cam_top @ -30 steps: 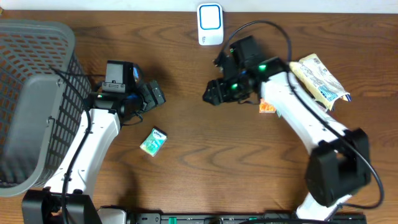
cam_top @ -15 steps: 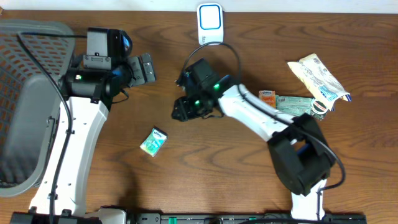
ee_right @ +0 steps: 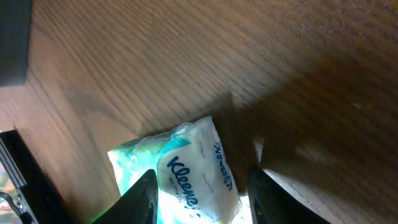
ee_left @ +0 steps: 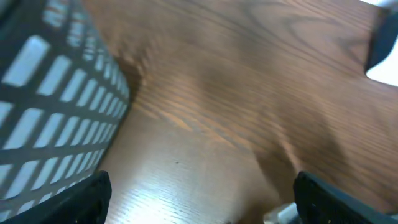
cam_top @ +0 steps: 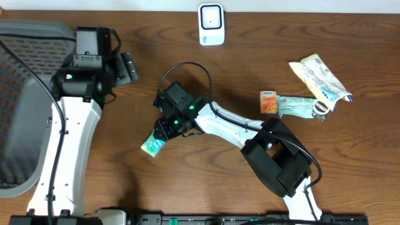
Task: Scan the item barcode
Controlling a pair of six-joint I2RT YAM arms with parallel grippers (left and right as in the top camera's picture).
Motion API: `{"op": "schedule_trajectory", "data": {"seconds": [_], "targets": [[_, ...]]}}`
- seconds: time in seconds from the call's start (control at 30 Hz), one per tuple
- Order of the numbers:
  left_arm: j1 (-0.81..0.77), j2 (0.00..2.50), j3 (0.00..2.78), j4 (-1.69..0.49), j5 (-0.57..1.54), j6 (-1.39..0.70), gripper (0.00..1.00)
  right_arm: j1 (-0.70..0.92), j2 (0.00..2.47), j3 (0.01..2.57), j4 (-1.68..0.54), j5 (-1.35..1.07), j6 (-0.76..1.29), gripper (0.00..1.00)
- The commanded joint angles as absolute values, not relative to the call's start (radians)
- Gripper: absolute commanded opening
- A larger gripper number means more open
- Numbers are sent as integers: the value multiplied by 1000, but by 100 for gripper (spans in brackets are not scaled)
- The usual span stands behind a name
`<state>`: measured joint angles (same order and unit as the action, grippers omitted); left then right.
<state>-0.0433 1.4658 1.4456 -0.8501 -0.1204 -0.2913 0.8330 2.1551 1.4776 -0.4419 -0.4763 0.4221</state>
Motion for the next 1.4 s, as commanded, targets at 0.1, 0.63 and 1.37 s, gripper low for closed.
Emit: {"op": "schedule_trajectory", "data": {"seconds": [0.1,0.63,1.37], "targets": [[-27,1463,1464,-857,-147,-319,93,846,2169,1475,-473,-455,421,34],[-27,1463,1462,-875,-147,-319,98,842,2188,1478,-523,-451,392,1],[-27,1463,1462,-875,-147,-319,98,762,1932,1478,-904,15,324,14]]}}
